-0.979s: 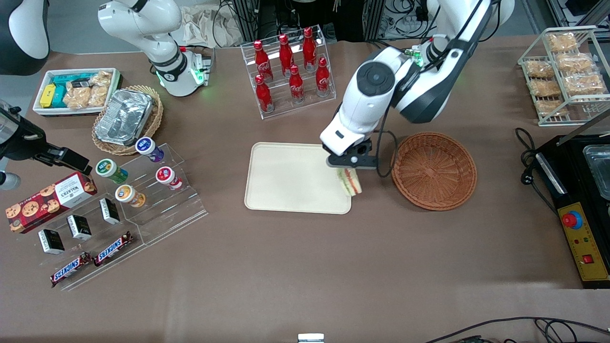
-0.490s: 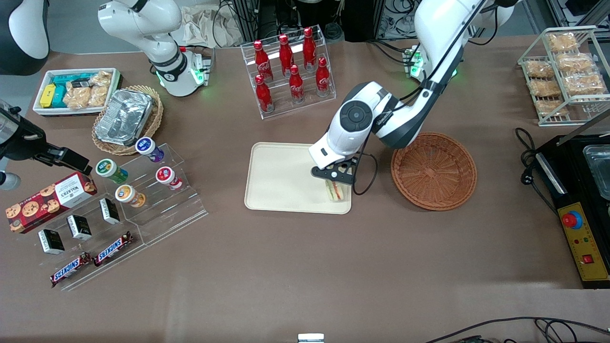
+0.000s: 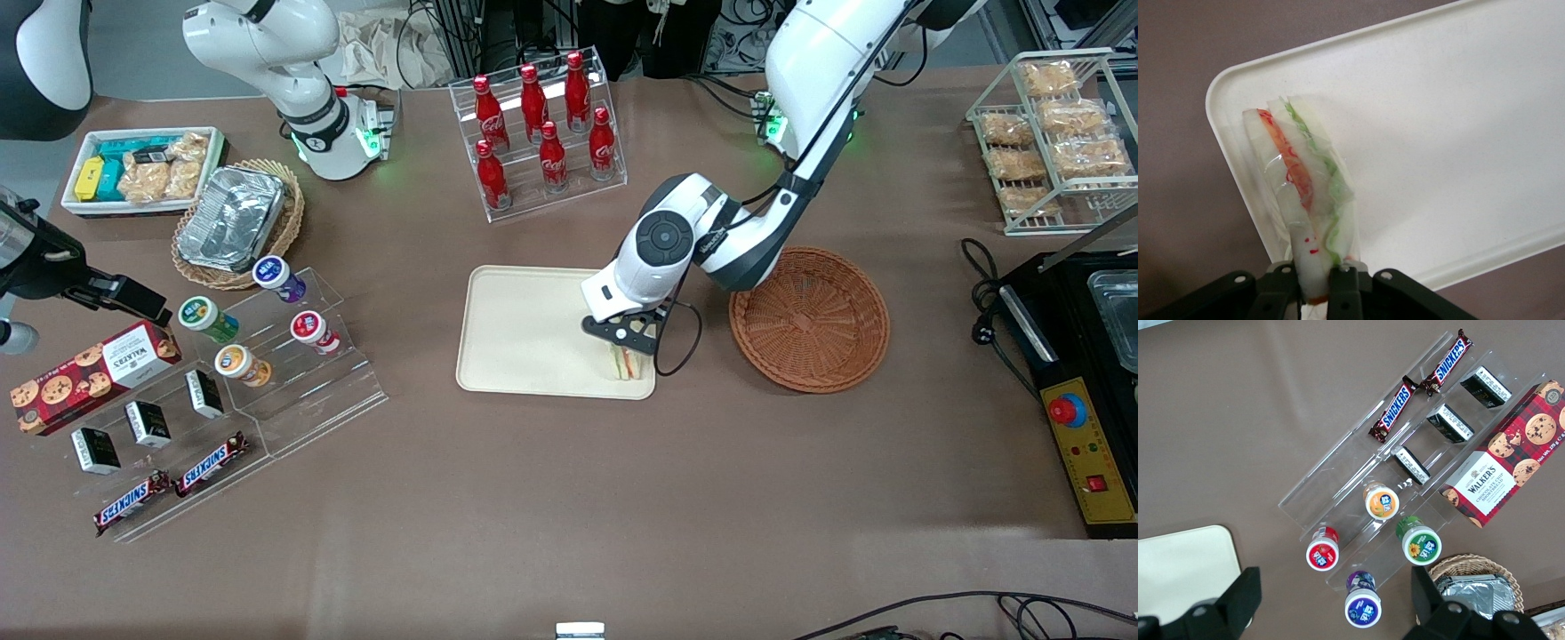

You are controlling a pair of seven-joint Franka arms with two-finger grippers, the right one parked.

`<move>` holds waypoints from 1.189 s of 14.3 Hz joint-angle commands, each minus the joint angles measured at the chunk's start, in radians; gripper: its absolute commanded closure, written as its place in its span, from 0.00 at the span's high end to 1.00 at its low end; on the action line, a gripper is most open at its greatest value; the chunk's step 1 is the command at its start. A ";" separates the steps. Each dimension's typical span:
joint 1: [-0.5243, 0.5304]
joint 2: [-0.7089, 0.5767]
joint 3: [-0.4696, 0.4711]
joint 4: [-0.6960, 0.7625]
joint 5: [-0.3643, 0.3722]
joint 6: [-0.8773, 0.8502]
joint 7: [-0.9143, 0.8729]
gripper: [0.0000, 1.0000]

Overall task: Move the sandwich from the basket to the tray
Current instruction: 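Open the left gripper to release the sandwich onto the tray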

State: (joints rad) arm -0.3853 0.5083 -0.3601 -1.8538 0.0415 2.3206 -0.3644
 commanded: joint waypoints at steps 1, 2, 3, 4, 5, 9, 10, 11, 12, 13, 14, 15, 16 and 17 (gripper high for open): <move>-0.006 0.004 0.007 -0.024 0.027 0.040 0.009 0.00; -0.003 -0.004 0.007 -0.028 0.027 0.039 0.002 0.20; -0.003 -0.007 0.007 -0.034 0.027 0.037 -0.002 0.73; -0.001 -0.010 0.007 -0.035 0.026 0.037 -0.008 0.99; 0.000 -0.014 0.007 -0.033 0.023 0.037 -0.034 0.99; 0.048 -0.124 0.007 -0.024 0.026 -0.062 -0.108 0.99; 0.063 -0.164 0.007 -0.013 0.029 -0.139 -0.100 0.99; 0.086 -0.204 0.007 -0.001 0.029 -0.200 -0.093 0.99; 0.124 -0.243 0.007 -0.001 0.038 -0.251 -0.068 0.99; 0.150 -0.282 0.007 0.001 0.059 -0.298 -0.035 0.99; 0.185 -0.322 0.007 0.001 0.073 -0.344 -0.006 0.99; 0.227 -0.358 0.007 0.001 0.089 -0.390 0.027 0.99; 0.259 -0.397 0.007 0.001 0.103 -0.432 0.059 0.99; 0.290 -0.430 0.007 0.002 0.109 -0.473 0.076 0.99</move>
State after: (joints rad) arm -0.1542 0.1560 -0.3427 -1.8293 0.1263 1.9104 -0.3360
